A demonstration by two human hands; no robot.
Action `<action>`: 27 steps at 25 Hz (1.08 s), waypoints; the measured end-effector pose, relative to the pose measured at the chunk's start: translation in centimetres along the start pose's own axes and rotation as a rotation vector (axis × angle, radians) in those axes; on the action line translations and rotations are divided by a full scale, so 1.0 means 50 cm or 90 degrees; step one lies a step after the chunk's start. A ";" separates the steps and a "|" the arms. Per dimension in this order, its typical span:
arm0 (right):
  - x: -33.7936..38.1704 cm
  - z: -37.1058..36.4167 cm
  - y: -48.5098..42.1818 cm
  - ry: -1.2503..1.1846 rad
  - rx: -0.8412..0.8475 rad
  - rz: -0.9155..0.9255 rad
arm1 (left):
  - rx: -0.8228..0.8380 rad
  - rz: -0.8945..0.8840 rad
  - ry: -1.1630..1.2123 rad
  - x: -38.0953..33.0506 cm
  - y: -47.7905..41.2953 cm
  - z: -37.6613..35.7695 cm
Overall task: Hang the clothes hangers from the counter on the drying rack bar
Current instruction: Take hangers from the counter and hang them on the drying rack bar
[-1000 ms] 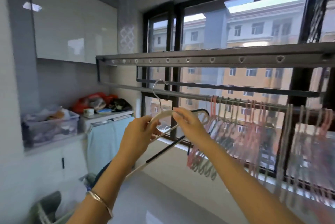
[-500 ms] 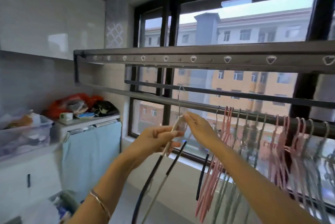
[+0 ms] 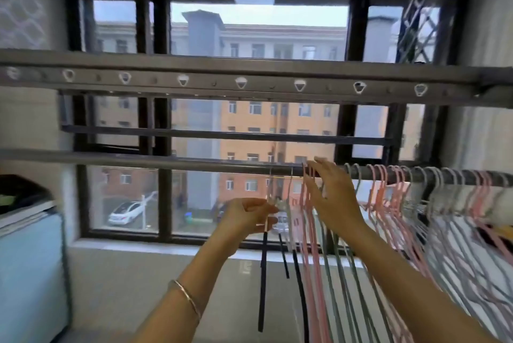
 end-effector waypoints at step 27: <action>-0.781 0.725 0.468 0.199 -0.003 -0.290 | 0.206 -0.339 -0.404 0.054 0.188 -0.991</action>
Point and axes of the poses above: each hand's wrist, its own y-axis away from the middle knuckle, its own z-axis out of the back of the hand, x = y × z, the point moved 1 cm from there along -y, towards the middle knuckle, and after that the axes turned 10 degrees about y, right-handed, at the moved point
